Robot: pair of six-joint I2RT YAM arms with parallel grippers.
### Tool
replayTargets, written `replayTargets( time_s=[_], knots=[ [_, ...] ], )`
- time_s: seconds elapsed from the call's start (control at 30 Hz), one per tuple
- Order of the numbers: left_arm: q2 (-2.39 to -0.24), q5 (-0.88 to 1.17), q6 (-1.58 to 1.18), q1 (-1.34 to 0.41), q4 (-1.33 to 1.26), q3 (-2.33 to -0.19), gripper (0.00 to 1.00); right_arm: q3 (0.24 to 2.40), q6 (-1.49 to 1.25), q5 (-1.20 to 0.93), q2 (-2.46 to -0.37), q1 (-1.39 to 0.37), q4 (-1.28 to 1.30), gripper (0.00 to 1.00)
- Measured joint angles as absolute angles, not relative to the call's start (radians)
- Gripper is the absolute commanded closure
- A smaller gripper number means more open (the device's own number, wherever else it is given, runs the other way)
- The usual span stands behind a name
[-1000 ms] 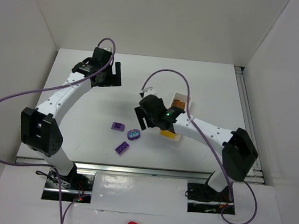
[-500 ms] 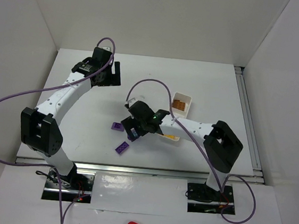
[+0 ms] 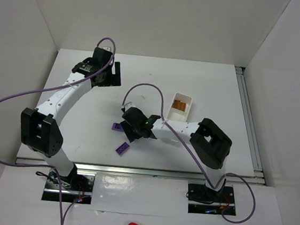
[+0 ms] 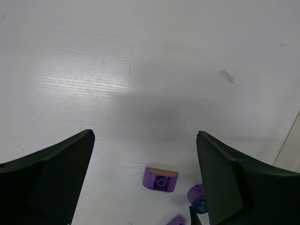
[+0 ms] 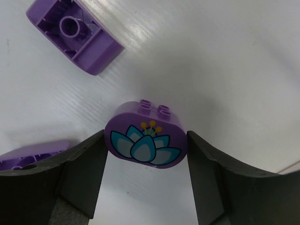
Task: Sort the legos into containers by color
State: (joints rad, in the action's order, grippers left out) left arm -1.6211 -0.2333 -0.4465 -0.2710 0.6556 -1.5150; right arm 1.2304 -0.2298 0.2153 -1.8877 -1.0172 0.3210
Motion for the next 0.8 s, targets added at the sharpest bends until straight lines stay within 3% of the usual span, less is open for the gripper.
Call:
replayTargets(
  time_s=[0.13,0.47,0.8],
  knots=[
    [-1.621,-0.233,-0.446,-0.271,0.656,-1.515,0.00,1.230,-0.248,0.255,-1.893,-1.020,0.313,0.41],
    [-1.621,-0.232,-0.446,-0.271,0.656,-1.515,0.00,1.235,-0.290,0.450,-1.784,-0.993,0.336,0.41],
    [-1.650,-0.203,-0.445,-0.271,0.664,-1.517,0.00,1.300,-0.499,0.618,-1.697,-0.733,0.477,0.41]
  ],
)
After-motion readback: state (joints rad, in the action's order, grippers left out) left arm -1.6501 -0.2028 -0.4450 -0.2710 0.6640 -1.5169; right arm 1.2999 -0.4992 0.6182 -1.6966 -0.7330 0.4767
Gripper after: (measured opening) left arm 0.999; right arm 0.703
